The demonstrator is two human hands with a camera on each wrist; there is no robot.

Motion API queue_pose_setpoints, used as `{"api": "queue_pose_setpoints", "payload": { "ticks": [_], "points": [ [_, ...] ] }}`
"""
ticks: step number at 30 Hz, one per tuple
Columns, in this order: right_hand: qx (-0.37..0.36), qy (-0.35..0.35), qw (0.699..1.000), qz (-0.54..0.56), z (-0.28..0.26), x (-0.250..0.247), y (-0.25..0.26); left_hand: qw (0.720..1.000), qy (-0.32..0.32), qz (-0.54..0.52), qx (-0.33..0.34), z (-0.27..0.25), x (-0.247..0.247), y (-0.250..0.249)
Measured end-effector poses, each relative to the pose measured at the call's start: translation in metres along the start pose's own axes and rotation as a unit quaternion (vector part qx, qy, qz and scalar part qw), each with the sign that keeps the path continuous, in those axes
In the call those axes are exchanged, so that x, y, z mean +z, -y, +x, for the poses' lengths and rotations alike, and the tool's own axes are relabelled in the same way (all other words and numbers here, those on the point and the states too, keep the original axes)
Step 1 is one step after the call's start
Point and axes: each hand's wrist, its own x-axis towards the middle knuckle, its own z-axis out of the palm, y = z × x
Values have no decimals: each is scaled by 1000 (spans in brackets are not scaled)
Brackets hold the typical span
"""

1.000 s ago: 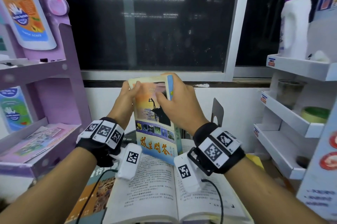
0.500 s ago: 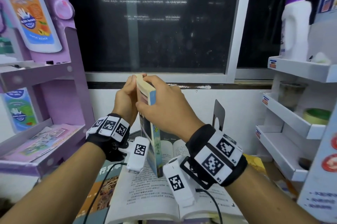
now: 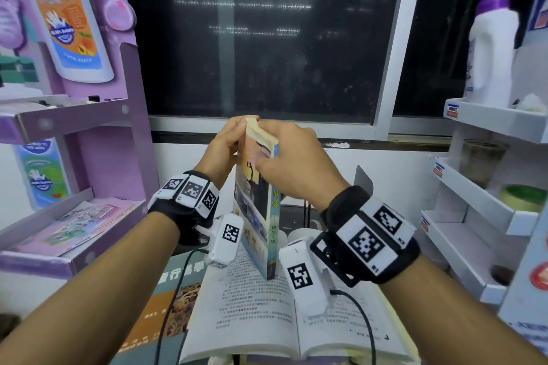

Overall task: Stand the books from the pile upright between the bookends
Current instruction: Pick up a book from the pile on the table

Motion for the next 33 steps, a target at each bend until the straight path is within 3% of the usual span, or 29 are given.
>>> {"api": "queue_pose_setpoints", "payload": {
  "ticks": [6,15,24,33],
  "points": [
    [20,-2,1000,-1,10,0,-2,997,-22,79,-16,7,-20,0],
    [47,-40,997,-35,40,1,-16,971,-53,203,-113,20,-35,35],
    [74,-73,994,-41,79,31,-41,961,-39,173,-211,30,-39,68],
    [119,-34,991,-56,101,73,-73,957,-5,150,-248,23,-47,86]
  ]
}}
